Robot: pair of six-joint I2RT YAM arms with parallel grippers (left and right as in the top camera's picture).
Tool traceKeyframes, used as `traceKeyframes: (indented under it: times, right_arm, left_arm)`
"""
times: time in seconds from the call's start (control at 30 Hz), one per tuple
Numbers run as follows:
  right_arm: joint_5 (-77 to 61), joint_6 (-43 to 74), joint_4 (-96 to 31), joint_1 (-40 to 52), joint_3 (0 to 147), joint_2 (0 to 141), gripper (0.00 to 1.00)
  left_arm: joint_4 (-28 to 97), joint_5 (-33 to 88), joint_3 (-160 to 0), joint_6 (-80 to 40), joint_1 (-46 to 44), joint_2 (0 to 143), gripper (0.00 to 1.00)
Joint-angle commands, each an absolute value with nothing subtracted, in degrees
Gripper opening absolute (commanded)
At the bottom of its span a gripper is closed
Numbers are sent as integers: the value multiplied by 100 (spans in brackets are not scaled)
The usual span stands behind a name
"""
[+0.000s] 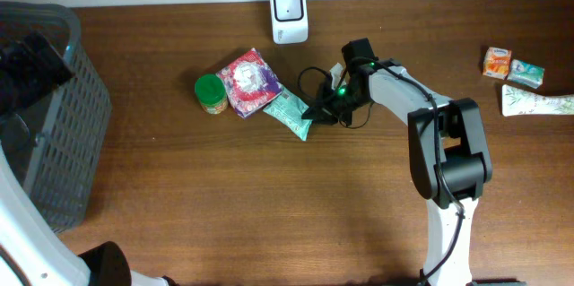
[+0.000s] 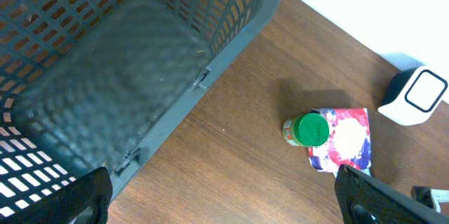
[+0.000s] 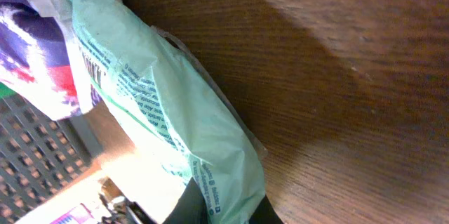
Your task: Scan the item barcode
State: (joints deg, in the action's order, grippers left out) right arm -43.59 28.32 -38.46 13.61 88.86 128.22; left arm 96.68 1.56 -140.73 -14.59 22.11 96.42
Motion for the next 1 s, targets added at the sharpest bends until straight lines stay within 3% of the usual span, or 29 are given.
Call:
traceKeyframes:
  times: [0.0, 0.13, 0.3, 0.47, 0.6, 0.77, 0.87, 0.97]
  right_arm:
    - [-4571, 1402, -4051, 1251, 9087, 12726, 4]
    - [-5074, -932, -5642, 696, 10101, 12138, 4]
    - [-5103, -1072, -5052, 676, 10584, 11922, 4]
    - [-7067, -1584, -4624, 676, 10584, 11922, 4]
    - [-7129, -1562, -4630, 676, 10584, 11922, 4]
    - [-6128, -639, -4648, 676, 10584, 11924, 4]
    - [-3872, 613, -4853, 679, 10591, 11907, 4]
    - [-851, 856, -6173, 847, 10940, 11889, 4]
  left_arm:
    - [9671, 174, -14070, -1514, 2235, 9603, 99]
    - [9671, 174, -14070, -1514, 2235, 9603, 99]
    - [9671, 174, -14070, -1514, 2235, 9603, 99]
    - [9671, 174, -14070, -1514, 2235, 9603, 99]
    - [9671, 174, -14070, -1514, 2235, 9603, 99]
    - [9671, 174, -14070, -1514, 2235, 9603, 99]
    - [9671, 174, -14070, -1514, 2235, 9603, 99]
    - [9671, 174, -14070, -1514, 2235, 9603, 99]
